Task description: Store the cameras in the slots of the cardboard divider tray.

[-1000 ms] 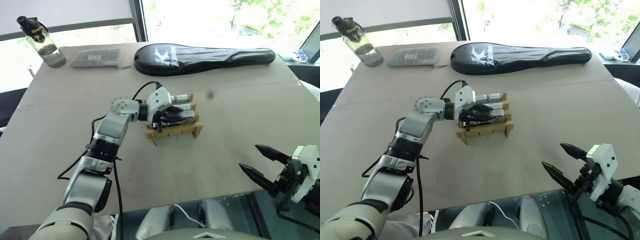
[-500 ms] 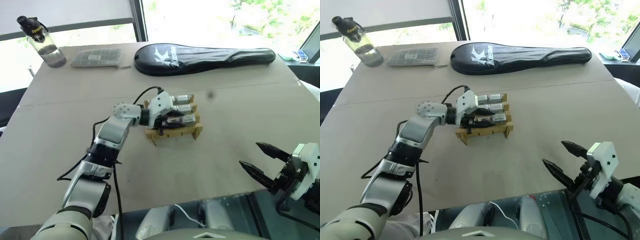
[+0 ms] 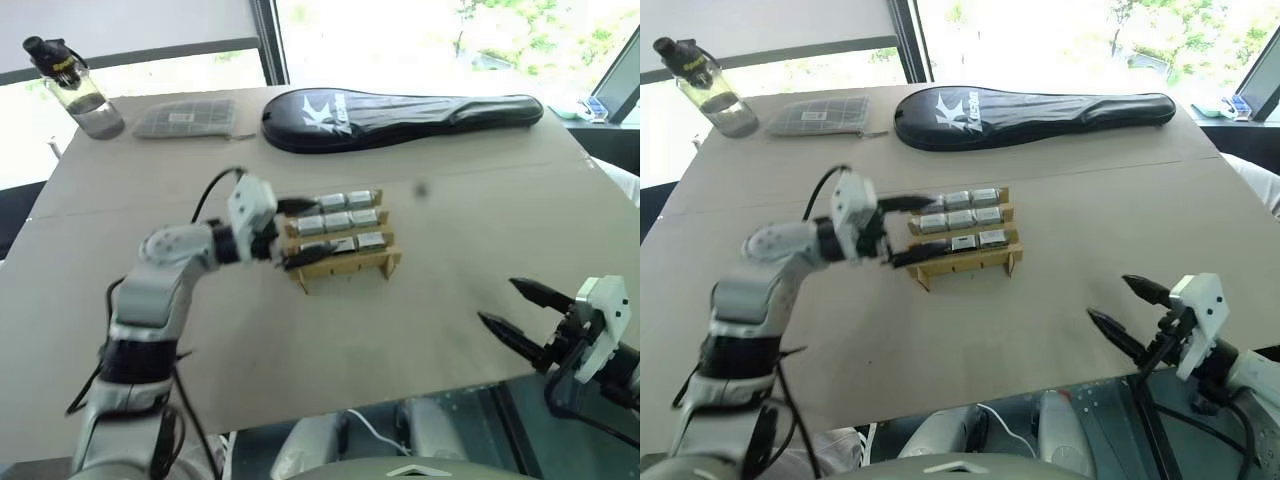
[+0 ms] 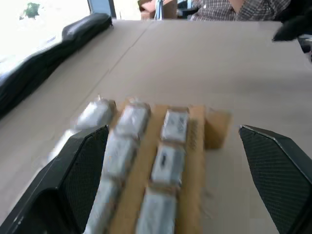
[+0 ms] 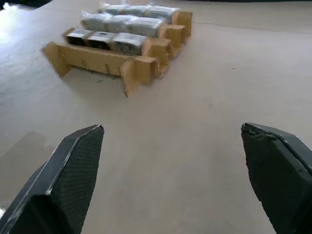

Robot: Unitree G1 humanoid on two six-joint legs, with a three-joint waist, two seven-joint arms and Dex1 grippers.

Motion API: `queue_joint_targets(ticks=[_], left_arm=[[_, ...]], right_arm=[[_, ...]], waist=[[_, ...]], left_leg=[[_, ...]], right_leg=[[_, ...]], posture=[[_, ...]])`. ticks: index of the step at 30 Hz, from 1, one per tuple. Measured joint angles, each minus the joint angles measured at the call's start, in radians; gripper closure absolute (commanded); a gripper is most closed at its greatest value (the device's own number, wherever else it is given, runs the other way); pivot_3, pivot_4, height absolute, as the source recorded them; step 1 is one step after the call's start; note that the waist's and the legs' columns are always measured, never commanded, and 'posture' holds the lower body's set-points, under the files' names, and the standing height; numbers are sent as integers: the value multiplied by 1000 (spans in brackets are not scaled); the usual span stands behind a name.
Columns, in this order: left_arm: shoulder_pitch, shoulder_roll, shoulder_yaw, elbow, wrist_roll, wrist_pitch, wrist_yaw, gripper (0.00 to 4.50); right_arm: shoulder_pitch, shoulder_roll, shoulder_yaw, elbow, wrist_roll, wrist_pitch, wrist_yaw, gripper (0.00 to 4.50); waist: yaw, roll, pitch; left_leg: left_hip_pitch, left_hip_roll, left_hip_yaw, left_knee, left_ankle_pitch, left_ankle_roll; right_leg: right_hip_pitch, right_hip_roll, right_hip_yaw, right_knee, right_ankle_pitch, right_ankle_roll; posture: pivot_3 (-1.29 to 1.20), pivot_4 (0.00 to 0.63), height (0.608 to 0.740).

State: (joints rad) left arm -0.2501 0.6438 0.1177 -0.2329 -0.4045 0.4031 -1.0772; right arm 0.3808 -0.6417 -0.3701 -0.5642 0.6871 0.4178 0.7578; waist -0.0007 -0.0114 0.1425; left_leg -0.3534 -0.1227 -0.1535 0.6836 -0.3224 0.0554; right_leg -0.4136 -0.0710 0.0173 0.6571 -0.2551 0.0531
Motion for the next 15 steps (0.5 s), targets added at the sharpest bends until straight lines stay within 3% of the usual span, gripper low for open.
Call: queue_joint_targets(ticks=[3, 5, 8, 15], left_arm=[[239, 32, 114, -72, -11, -4, 30, 67], [315, 29, 154, -74, -13, -12, 48, 67], [464, -27, 224, -63, 2, -106, 97, 67], [552, -88, 231, -72, 27, -206, 171, 67]], right_arm=[[-59, -13, 40, 102, -49, -56, 72, 0], [-83, -10, 46, 149, -49, -72, 101, 0], [-153, -7, 67, 274, -70, -155, 193, 0], [-238, -38, 124, 451, -160, -275, 329, 0]], waist=[[3, 0, 0], [14, 1, 0], [24, 2, 0], [36, 2, 0]], left_leg=[[2, 0, 1, -1, 0, 0], [4, 0, 2, -1, 0, 0], [7, 0, 3, -2, -2, 2], [7, 1, 4, -2, -2, 2]], right_leg=[[1, 0, 1, 0, 0, 0], [3, 0, 1, 0, 0, 0], [6, -1, 2, -2, 0, 0], [6, 0, 3, -2, 0, 0]], posture=[[0, 150, 740], [0, 150, 740], [0, 150, 740], [0, 150, 740]])
